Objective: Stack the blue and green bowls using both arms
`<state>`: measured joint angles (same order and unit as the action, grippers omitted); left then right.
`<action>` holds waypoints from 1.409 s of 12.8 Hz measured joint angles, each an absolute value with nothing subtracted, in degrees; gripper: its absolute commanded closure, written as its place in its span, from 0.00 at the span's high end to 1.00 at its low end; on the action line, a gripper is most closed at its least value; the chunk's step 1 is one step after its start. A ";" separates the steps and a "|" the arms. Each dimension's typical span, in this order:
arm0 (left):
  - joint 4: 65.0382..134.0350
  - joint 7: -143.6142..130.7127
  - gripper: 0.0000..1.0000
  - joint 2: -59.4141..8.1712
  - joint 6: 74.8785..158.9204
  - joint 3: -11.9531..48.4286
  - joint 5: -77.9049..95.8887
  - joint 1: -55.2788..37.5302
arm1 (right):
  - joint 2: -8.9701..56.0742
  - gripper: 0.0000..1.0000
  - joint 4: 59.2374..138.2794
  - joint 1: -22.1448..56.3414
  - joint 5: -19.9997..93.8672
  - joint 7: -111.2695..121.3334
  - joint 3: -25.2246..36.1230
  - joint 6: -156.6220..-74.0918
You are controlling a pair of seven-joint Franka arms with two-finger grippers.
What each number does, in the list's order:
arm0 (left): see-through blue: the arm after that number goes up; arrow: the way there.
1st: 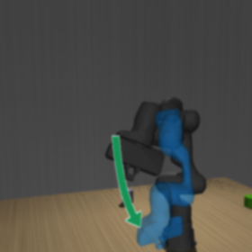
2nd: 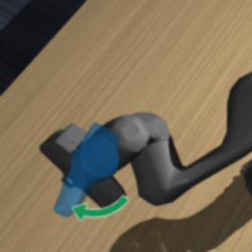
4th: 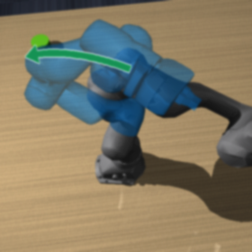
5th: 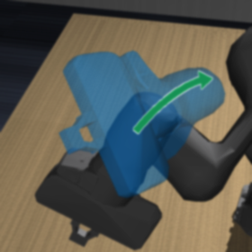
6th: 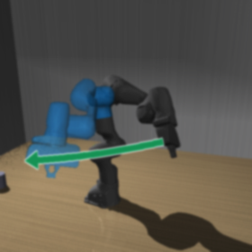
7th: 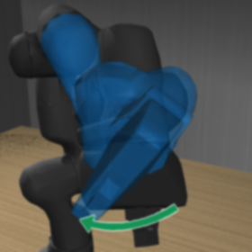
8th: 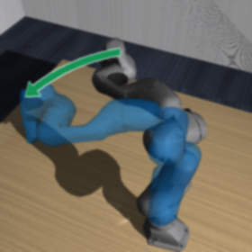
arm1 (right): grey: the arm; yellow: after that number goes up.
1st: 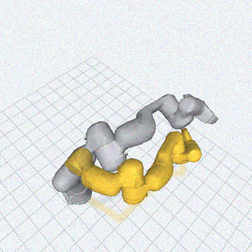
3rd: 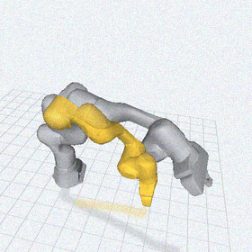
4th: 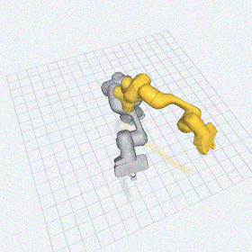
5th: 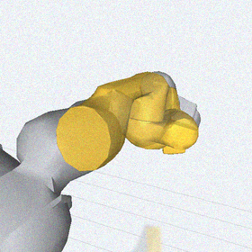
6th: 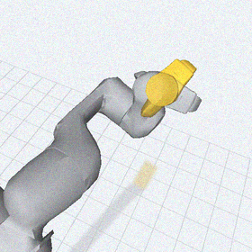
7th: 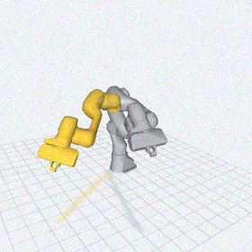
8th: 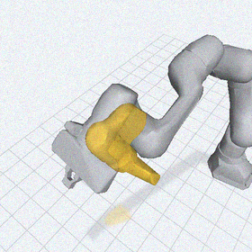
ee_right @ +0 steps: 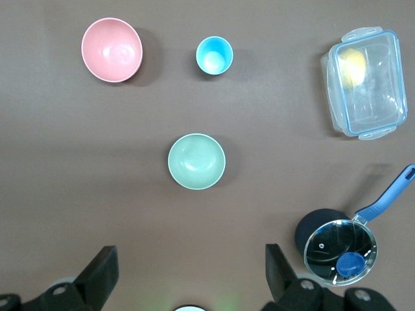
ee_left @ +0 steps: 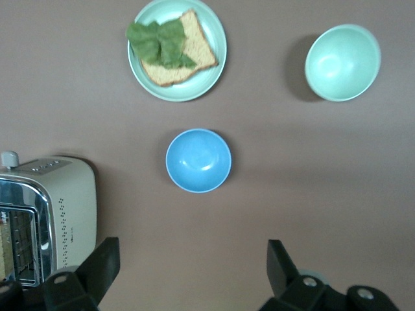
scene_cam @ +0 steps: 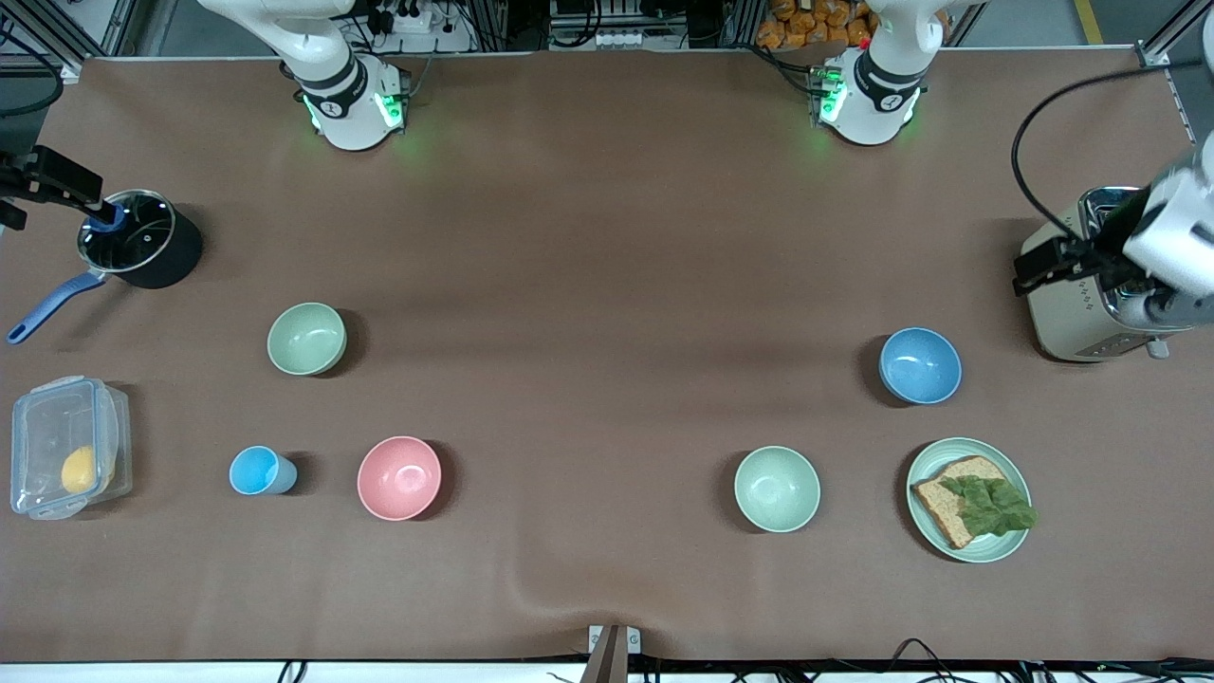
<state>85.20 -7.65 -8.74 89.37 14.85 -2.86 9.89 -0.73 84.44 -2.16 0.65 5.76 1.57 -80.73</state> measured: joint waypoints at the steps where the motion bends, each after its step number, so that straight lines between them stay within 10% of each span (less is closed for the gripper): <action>1: 85.87 -7.57 1.00 -10.39 89.69 14.81 -2.86 10.31 | -0.73 1.00 84.54 -2.16 0.65 5.05 1.38 -80.66; 9: 95.32 -7.53 1.00 -20.64 104.76 14.75 -7.84 11.90 | 2.64 1.00 89.45 -1.67 0.67 5.30 0.97 -82.49; 18: 106.04 -5.59 1.00 -24.53 118.59 14.68 -7.88 16.44 | 21.67 1.00 89.78 7.86 4.28 11.41 0.09 -89.10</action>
